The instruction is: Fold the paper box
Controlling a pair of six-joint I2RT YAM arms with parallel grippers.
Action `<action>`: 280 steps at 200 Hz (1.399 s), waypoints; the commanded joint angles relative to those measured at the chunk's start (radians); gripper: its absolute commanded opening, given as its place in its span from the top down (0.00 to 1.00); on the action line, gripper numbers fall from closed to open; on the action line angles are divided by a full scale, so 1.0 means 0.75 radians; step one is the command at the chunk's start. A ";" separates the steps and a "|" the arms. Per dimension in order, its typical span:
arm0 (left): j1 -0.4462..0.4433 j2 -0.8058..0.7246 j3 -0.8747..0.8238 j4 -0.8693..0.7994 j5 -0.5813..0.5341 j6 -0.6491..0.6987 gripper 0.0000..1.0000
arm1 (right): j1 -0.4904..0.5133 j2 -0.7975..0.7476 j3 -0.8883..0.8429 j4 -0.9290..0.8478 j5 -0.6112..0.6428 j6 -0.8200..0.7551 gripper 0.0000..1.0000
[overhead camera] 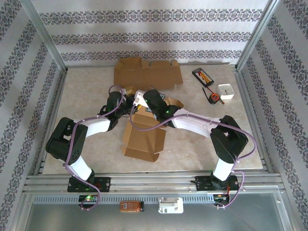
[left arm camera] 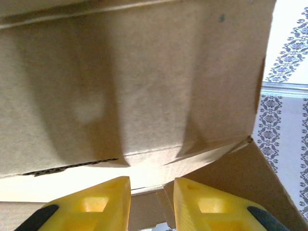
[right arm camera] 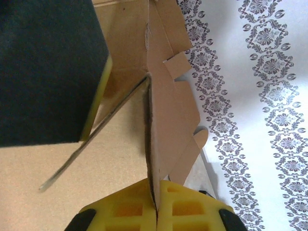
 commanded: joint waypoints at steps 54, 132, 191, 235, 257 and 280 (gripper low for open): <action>-0.010 -0.382 -0.115 -0.261 -0.227 0.436 0.60 | -0.081 -0.105 -0.054 0.040 -0.004 0.023 0.97; -0.017 -0.781 -0.263 -0.748 -0.421 1.141 0.60 | -0.103 -0.124 -0.081 0.072 -0.022 0.020 0.97; -0.017 -0.532 -0.120 -0.762 -0.237 1.252 0.58 | -0.090 -0.117 -0.085 0.072 -0.033 0.037 0.97; -0.021 -0.281 -0.102 -0.446 -0.126 1.155 0.56 | -0.084 -0.121 -0.090 0.064 -0.033 0.045 0.97; -0.027 -0.211 -0.106 -0.305 -0.078 1.128 0.56 | -0.079 -0.120 -0.092 0.057 -0.044 0.047 0.97; -0.034 -0.172 -0.107 -0.279 -0.112 1.141 0.57 | -0.070 -0.115 -0.092 0.054 -0.044 0.047 0.97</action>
